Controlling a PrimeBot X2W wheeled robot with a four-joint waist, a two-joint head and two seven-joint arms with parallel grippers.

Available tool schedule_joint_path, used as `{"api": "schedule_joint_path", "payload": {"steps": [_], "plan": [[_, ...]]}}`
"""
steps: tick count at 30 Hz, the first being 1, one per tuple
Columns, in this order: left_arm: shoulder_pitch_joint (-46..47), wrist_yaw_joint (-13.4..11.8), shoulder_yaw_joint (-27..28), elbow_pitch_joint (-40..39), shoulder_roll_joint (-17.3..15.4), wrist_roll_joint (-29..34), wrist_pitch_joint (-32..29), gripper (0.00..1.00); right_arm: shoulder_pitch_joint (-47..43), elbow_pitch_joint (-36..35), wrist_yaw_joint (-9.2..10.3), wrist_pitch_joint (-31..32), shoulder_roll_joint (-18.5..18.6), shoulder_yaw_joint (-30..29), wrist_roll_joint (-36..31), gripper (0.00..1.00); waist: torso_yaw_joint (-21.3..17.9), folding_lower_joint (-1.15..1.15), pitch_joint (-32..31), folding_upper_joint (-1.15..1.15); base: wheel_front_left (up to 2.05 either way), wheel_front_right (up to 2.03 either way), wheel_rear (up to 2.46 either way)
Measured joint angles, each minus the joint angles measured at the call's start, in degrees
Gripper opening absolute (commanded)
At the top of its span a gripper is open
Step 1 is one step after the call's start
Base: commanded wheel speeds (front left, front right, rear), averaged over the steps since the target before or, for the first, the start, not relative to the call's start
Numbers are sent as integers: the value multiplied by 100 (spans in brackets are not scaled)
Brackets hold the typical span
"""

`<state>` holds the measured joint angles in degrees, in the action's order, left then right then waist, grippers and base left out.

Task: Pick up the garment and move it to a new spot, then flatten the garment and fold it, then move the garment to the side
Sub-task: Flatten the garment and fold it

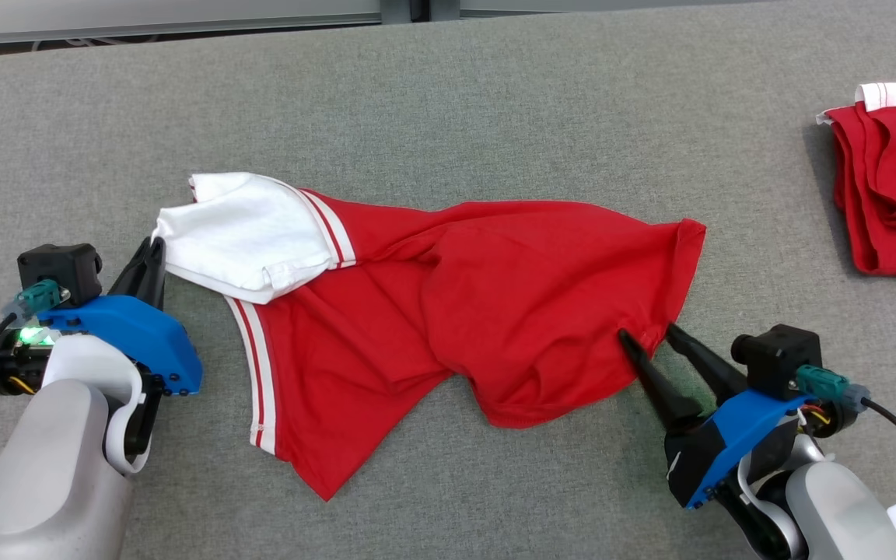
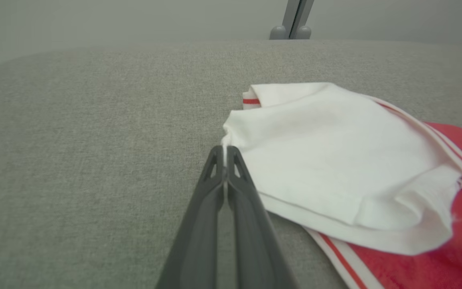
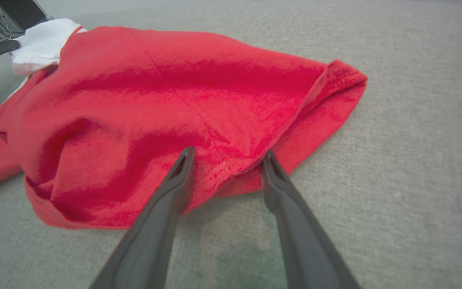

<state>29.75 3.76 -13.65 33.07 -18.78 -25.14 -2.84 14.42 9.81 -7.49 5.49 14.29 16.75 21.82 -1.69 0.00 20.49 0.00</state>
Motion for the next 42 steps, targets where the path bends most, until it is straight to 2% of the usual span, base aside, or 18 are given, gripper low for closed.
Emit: {"api": "schedule_joint_path", "payload": {"steps": [1, 8, 16, 25, 31, 36, 42], "plan": [[-10, -25, 0, -23, 1, 0, 22, 0, -3, -35, 0, -1, 0, 1, 9, 0, -2, 0, 0, 0, 0, 0, 0], [-58, -190, 134, -422, 51, 0, 677, 0, -7, -316, 0, -302, 44, -234, -24, 0, -25, 0, -81, 0, 0, 0, 0], [-186, -573, 463, -1876, 67, 31, 1475, 0, 204, -1105, 0, -875, 309, -921, -266, 0, 14, -1, -516, 0, 0, 0, 0], [-130, -1046, 605, -4191, 65, 449, 1661, 0, 534, -2299, 0, -923, 527, -1540, -527, 0, 50, -1, -1178, 0, 0, 0, 0], [352, -1172, 624, -5241, -35, 653, 1480, 0, 826, -2720, 0, -673, 630, -2027, -508, 0, 18, -1, -1563, -1, 0, 0, 0], [782, -1143, 511, -5371, -51, 634, 1160, 0, 1046, -2685, 0, -509, 712, -2227, -371, 0, -47, -2, -1688, -1, 0, 0, 0], [1233, -978, 301, -4668, 101, 411, 987, 0, 1496, -2195, 0, -420, 820, -2061, -141, 0, -114, 0, -1458, -1, 0, 0, 0]]}}
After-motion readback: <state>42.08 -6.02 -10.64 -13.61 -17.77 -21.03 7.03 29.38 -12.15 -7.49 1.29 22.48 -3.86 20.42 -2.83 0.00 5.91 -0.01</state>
